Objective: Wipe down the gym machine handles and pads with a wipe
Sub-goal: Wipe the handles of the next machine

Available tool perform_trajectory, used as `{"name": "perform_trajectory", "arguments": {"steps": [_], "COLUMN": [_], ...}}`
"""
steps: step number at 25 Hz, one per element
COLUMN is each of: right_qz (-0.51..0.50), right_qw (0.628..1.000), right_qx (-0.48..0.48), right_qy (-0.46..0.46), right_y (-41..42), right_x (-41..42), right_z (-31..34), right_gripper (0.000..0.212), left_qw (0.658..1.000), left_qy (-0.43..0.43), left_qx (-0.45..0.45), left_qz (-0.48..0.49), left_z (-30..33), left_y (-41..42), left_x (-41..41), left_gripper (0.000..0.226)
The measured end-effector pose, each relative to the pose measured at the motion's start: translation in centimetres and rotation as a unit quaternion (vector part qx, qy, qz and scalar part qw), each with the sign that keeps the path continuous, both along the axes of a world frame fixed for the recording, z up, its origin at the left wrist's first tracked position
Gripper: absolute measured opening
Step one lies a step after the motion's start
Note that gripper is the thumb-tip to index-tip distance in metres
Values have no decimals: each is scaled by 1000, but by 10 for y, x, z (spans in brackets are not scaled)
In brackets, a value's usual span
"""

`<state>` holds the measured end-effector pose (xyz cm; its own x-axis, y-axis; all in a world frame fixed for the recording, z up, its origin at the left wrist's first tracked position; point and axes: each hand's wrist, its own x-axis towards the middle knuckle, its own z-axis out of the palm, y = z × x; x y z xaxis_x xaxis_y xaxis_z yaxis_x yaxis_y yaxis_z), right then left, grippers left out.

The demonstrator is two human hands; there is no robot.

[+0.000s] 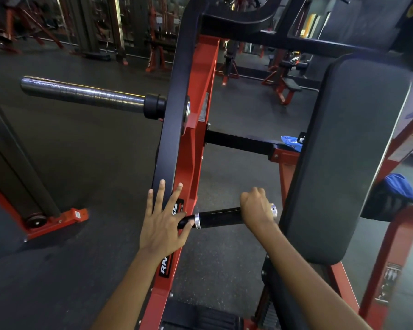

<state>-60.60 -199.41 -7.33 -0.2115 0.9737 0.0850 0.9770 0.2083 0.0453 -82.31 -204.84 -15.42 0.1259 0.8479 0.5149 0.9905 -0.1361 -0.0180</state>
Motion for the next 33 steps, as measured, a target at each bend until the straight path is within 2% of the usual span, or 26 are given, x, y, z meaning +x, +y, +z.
{"name": "perform_trajectory", "arguments": {"steps": [5,7,11,13,16,21,25,28,33], "right_qz": [60,86,156,161,159,157,75,12,-29], "right_qw": [996,990,966,958,960,954,950,938,917], "right_qx": [-8,28,117,122,110,147,196,223,223], "right_qy": [63,107,172,205,200,210,231,264,330], "right_y": [-29,-43,-52,-63,-69,-57,-47,-40,-45], "right_x": [-70,-90,-72,-55,-49,-31,30,60,39], "right_z": [-26,-37,-51,-60,-75,-77,-75,-71,-78], "right_gripper": [22,24,34,40,54,34,16,15,11], "left_qw": [1000,1000,1000,1000,1000,1000,1000,1000,1000], "left_qy": [-8,-7,-2,-9,-6,-5,-14,-17,-14], "left_qx": [11,13,5,1,-2,-4,6,11,10], "left_qz": [-4,-5,-1,-5,-6,-3,-1,-6,-3], "left_z": [2,3,2,1,1,4,5,4,4], "left_y": [-1,-2,-2,-1,0,-2,-2,-2,-2], "left_x": [1,2,1,0,0,2,3,3,3], "left_gripper": [33,35,31,30,35,42,47,48,49]}}
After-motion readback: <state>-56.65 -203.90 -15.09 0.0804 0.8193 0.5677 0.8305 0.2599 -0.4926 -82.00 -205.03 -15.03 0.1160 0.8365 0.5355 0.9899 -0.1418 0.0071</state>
